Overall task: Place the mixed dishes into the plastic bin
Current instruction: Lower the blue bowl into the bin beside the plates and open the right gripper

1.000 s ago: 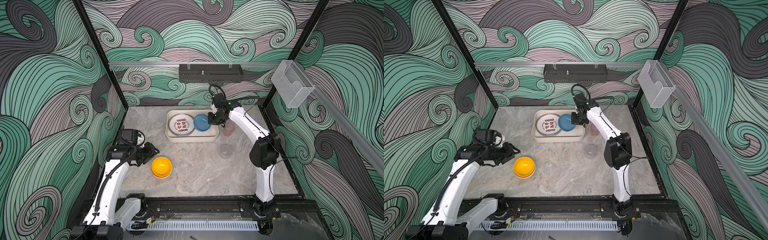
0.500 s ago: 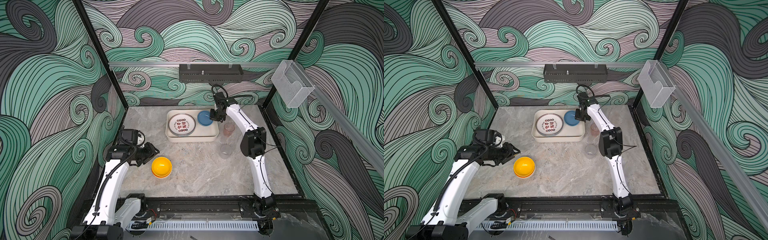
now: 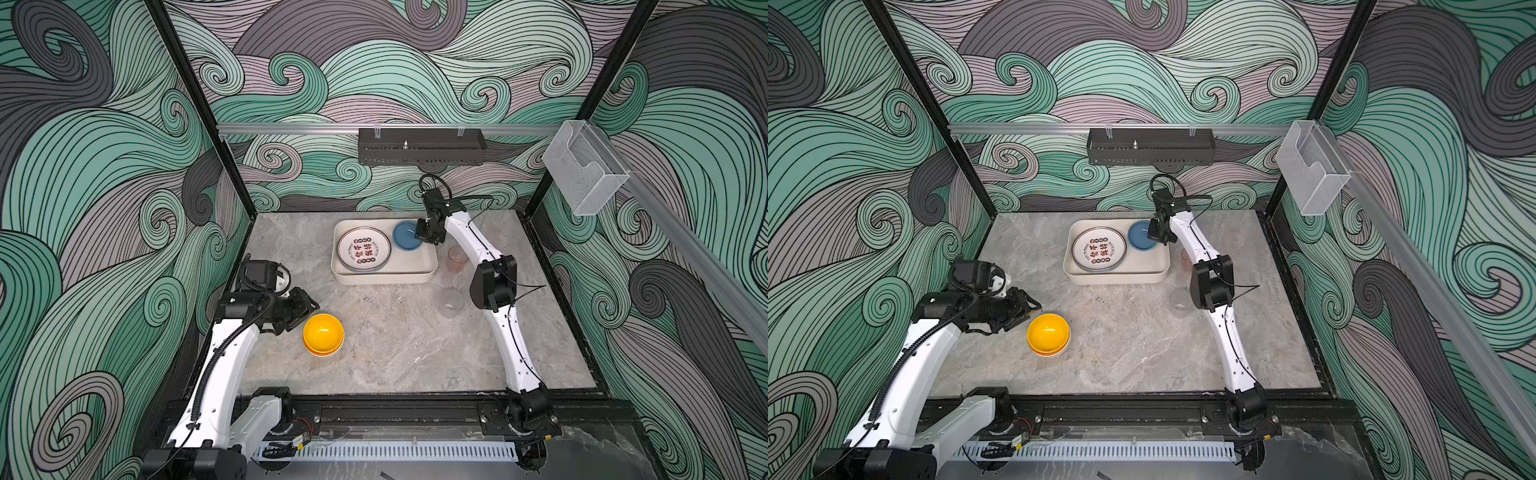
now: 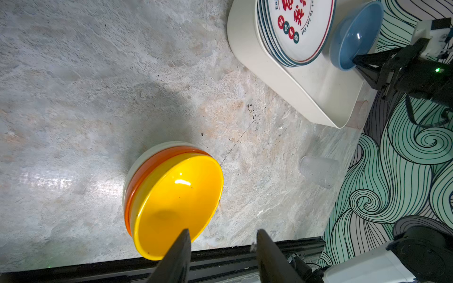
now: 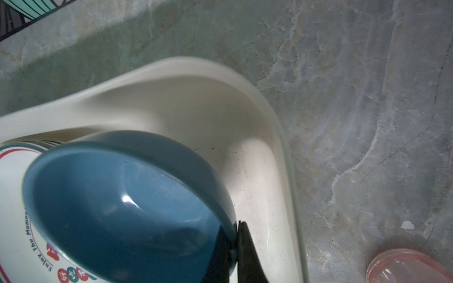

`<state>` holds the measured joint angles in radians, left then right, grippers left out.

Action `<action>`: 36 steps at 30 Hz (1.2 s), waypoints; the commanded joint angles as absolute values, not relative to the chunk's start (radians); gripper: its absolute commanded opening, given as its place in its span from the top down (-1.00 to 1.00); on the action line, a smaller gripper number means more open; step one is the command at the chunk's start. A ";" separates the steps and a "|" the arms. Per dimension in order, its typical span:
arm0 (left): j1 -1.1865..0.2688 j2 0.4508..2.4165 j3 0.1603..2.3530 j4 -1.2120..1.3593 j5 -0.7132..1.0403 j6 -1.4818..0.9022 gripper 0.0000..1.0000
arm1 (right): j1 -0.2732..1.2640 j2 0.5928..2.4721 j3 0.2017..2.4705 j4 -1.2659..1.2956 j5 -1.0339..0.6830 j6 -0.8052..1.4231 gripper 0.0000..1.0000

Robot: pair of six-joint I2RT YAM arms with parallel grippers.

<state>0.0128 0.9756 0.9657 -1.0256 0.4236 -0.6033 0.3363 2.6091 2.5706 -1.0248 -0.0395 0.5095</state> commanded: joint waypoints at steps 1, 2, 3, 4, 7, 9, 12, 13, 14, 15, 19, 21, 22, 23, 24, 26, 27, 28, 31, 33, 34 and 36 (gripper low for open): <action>0.020 0.983 0.964 -1.043 0.417 -0.609 0.06 | 0.328 2.621 2.605 -1.030 -0.001 0.538 1.00; 0.020 0.984 0.963 -1.044 0.417 -0.610 0.06 | 0.328 2.623 2.606 -1.031 0.005 0.539 1.00; 0.020 0.987 0.964 -1.044 0.418 -0.610 0.06 | 0.328 2.629 2.610 -1.030 0.011 0.539 1.00; 0.020 0.989 0.962 -1.043 0.418 -0.610 0.06 | 0.327 2.631 2.613 -1.029 0.014 0.541 1.00; 0.020 0.995 0.964 -1.048 0.423 -0.609 0.06 | 0.325 2.641 2.622 -1.029 0.020 0.543 1.00; 0.020 1.000 0.963 -1.051 0.426 -0.609 0.06 | 0.325 2.646 2.626 -1.032 0.023 0.548 1.00; 0.020 1.008 0.965 -1.055 0.435 -0.607 0.07 | 0.324 2.655 2.634 -1.032 0.026 0.551 1.00; 0.021 1.010 0.968 -1.057 0.438 -0.605 0.07 | 0.324 2.659 2.638 -1.031 0.024 0.552 1.00; 0.020 1.012 0.969 -1.061 0.437 -0.603 0.07 | 0.324 2.660 2.637 -1.030 0.023 0.553 1.00; 0.020 1.015 0.969 -1.063 0.437 -0.601 0.07 | 0.324 2.661 2.640 -1.030 0.021 0.555 1.00; 0.020 1.025 0.970 -1.067 0.442 -0.595 0.08 | 0.324 2.671 2.646 -1.029 0.009 0.555 1.00; 0.020 1.026 0.972 -1.068 0.442 -0.594 0.08 | 0.324 2.671 2.643 -1.032 0.011 0.554 1.00; 0.020 1.028 0.971 -1.068 0.442 -0.593 0.08 | 0.324 2.672 2.642 -1.029 0.009 0.555 1.00; 0.020 1.028 0.971 -1.068 0.442 -0.592 0.08 | 0.324 2.673 2.642 -1.029 0.010 0.556 1.00; 0.020 1.029 0.971 -1.068 0.442 -0.592 0.07 | 0.324 2.674 2.643 -1.030 0.006 0.558 1.00; 0.020 1.031 0.971 -1.068 0.443 -0.592 0.08 | 0.325 2.678 2.644 -1.029 0.004 0.560 0.90; 0.020 1.031 0.970 -1.068 0.444 -0.593 0.08 | 0.323 2.677 2.643 -1.030 0.004 0.562 0.79; 0.020 1.031 0.969 -1.071 0.443 -0.592 0.08 | 0.325 2.675 2.644 -1.030 0.003 0.561 0.72; 0.020 1.032 0.971 -1.070 0.443 -0.591 0.08 | 0.327 2.663 2.643 -1.031 0.000 0.562 0.63; 0.020 1.032 0.973 -1.068 0.443 -0.591 0.08 | 0.327 2.647 2.640 -1.030 -0.002 0.561 0.57; 0.020 1.032 0.973 -1.066 0.443 -0.591 0.08 | 0.328 2.636 2.638 -1.031 0.000 0.559 0.54; 0.020 1.034 0.975 -1.066 0.442 -0.588 0.08 | 0.327 2.609 2.628 -1.030 0.001 0.552 0.53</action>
